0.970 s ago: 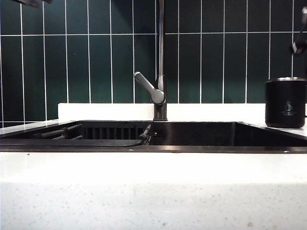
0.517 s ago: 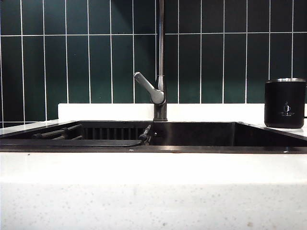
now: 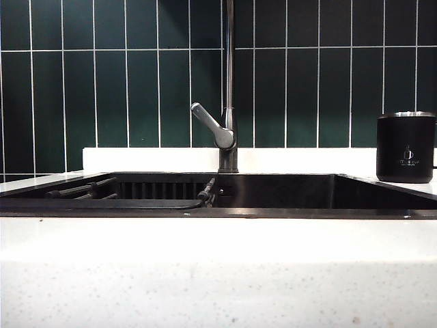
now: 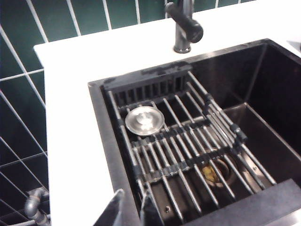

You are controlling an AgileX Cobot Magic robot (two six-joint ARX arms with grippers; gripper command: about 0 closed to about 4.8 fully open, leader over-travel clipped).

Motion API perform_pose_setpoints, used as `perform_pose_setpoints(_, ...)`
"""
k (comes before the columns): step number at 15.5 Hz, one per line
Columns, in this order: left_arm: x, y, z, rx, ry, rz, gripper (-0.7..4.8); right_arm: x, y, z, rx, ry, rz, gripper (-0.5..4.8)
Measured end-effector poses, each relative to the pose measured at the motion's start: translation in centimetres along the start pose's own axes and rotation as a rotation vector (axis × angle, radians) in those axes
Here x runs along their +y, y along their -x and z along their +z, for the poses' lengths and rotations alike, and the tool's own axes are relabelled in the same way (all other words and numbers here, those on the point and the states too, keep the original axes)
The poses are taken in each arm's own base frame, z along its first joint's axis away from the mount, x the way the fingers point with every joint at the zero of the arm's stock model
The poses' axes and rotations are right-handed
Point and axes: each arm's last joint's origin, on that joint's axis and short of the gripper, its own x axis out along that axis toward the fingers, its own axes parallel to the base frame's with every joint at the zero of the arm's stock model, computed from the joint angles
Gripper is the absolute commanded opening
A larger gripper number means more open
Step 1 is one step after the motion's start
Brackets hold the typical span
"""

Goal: Pick up the mug next to the sink, go to the faucet to get some water, pour the water into the sink, and finally put the mug back to its place.

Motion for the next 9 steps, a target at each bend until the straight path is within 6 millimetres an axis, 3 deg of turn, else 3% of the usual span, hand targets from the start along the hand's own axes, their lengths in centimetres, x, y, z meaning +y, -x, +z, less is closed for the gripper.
perform_pose_setpoints(2, 0.1, 0.0, 0.2, -0.040, -0.003, 0.041, 0.19, 0.1, 2.0, -1.2, -0.030, 0.003, 0.006, 0.07)
perform_pose_setpoints(6, 0.1, -1.9, -1.9, -0.003, 0.004, 0.045, 0.20, 0.2, 4.6, -3.3, -0.062, 0.006, 0.027, -0.01)
perform_pose_setpoints(9, 0.0, -3.6, -3.8, -0.015, 0.063, 0.046, 0.21, 0.2, 5.0, -4.6, -0.081, 0.041, 0.067, -0.01)
